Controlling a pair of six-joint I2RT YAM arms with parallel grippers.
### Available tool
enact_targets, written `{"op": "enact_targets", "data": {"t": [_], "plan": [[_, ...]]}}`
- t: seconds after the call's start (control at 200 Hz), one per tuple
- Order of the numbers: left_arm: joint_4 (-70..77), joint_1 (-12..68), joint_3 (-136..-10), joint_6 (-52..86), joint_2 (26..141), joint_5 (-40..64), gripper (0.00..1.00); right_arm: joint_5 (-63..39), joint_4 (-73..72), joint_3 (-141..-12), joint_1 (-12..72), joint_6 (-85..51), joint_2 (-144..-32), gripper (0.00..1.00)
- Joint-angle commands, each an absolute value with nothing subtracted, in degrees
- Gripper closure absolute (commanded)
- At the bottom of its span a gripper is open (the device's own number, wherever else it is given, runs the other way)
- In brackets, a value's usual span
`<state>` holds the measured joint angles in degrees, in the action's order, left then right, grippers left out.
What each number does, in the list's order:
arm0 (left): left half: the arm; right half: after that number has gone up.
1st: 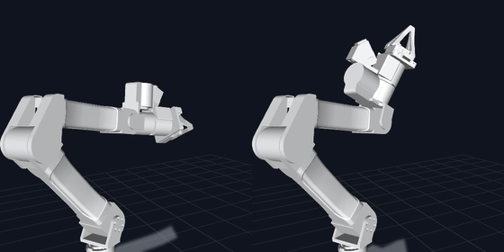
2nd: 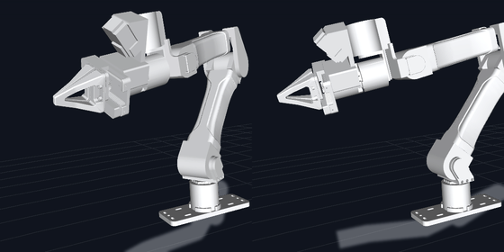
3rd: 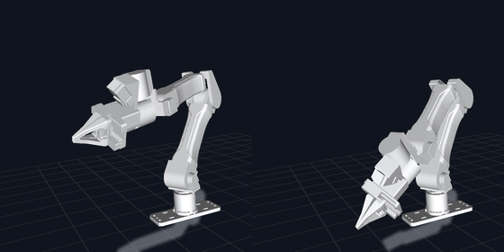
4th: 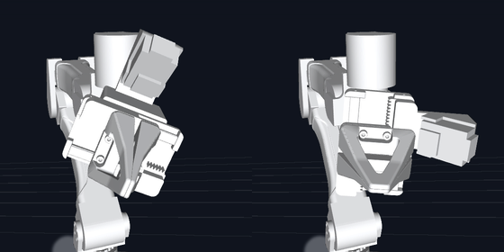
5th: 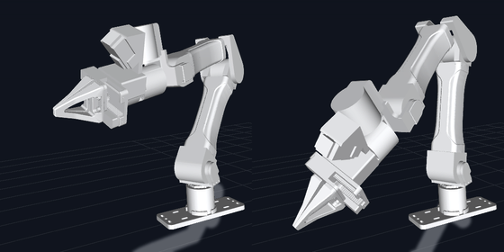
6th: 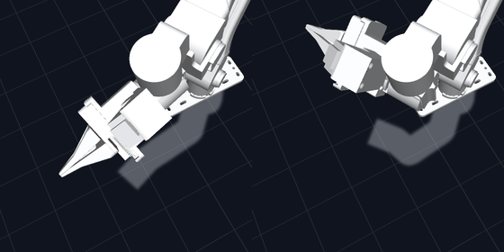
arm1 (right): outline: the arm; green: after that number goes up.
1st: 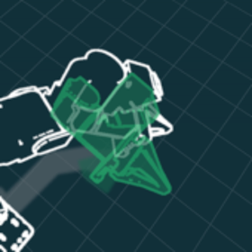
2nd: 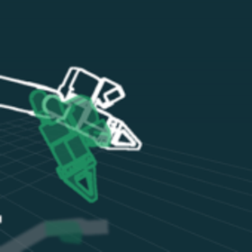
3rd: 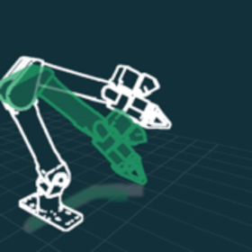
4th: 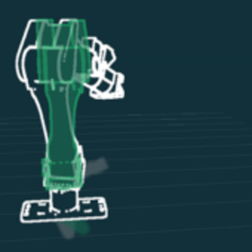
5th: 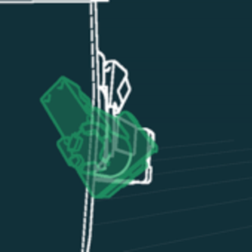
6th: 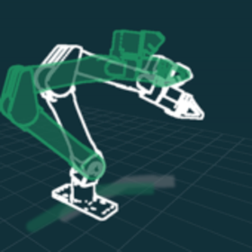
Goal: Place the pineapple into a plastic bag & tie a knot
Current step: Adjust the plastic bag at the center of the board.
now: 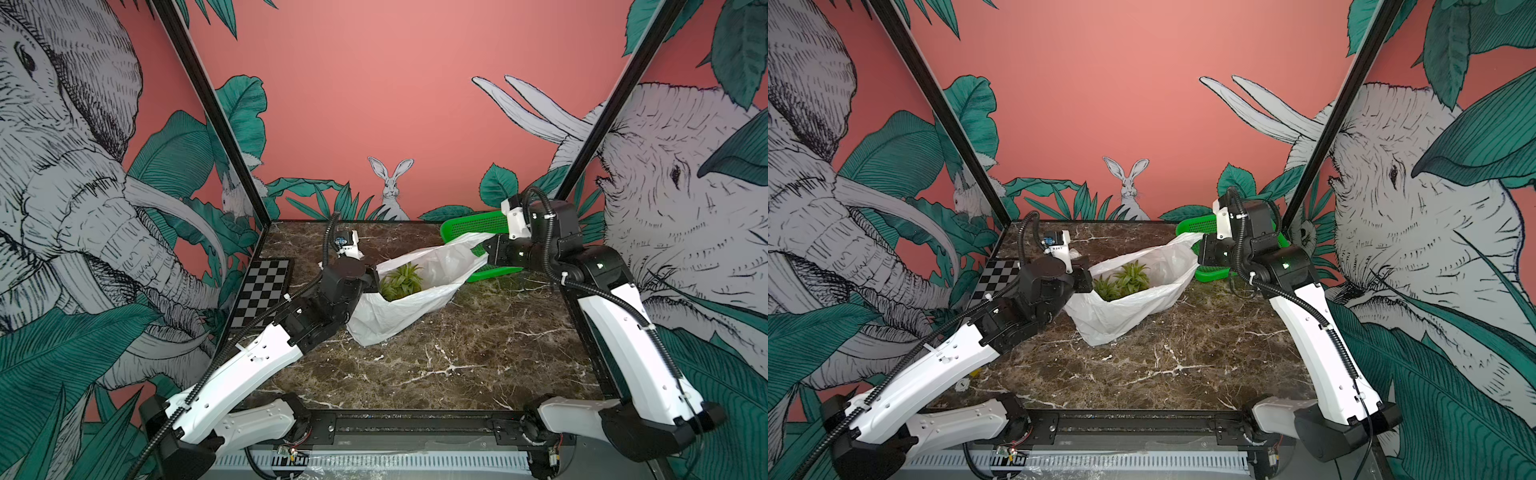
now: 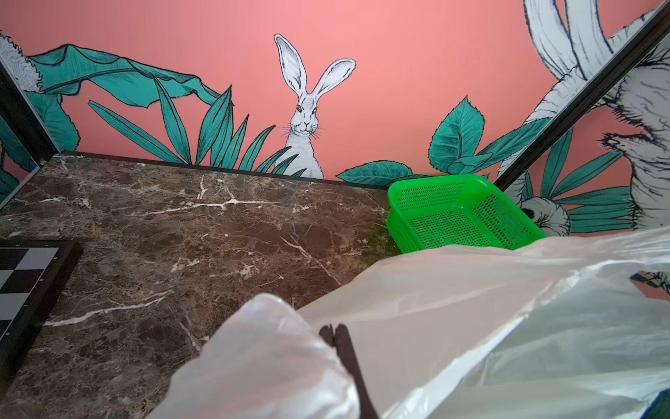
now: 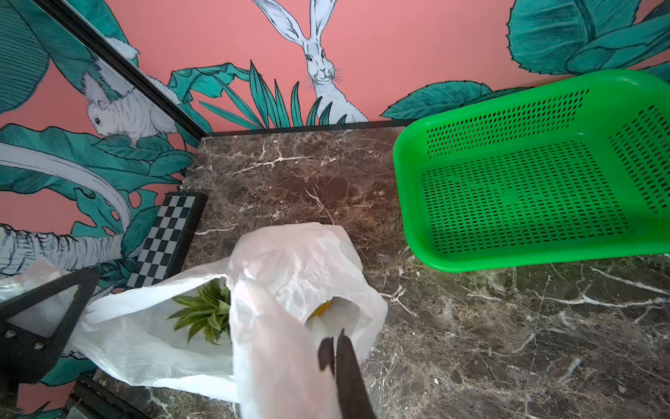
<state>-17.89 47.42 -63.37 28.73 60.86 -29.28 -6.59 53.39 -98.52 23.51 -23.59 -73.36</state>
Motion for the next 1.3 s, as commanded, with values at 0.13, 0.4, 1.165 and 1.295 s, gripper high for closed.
{"op": "enact_targets", "data": {"t": [0.13, 0.4, 1.165, 1.295], "plan": [[-16.5, 46.8, -67.2, 26.6, 60.3, -29.9, 1.0, -6.4, 53.0, -102.3, 23.1, -24.4, -72.7, 1.0], [-9.2, 46.7, -65.5, 25.5, 60.8, -21.4, 1.0, -6.6, 52.1, -97.0, 23.2, -25.8, -72.1, 1.0], [-2.3, 46.3, -67.0, 27.0, 64.5, -3.1, 1.0, -3.6, 53.9, -98.1, 23.2, -27.2, -68.3, 0.36], [-3.6, 46.3, -67.4, 26.9, 63.7, -3.6, 0.86, -3.5, 53.3, -101.0, 23.2, -27.4, -66.6, 0.34]]}}
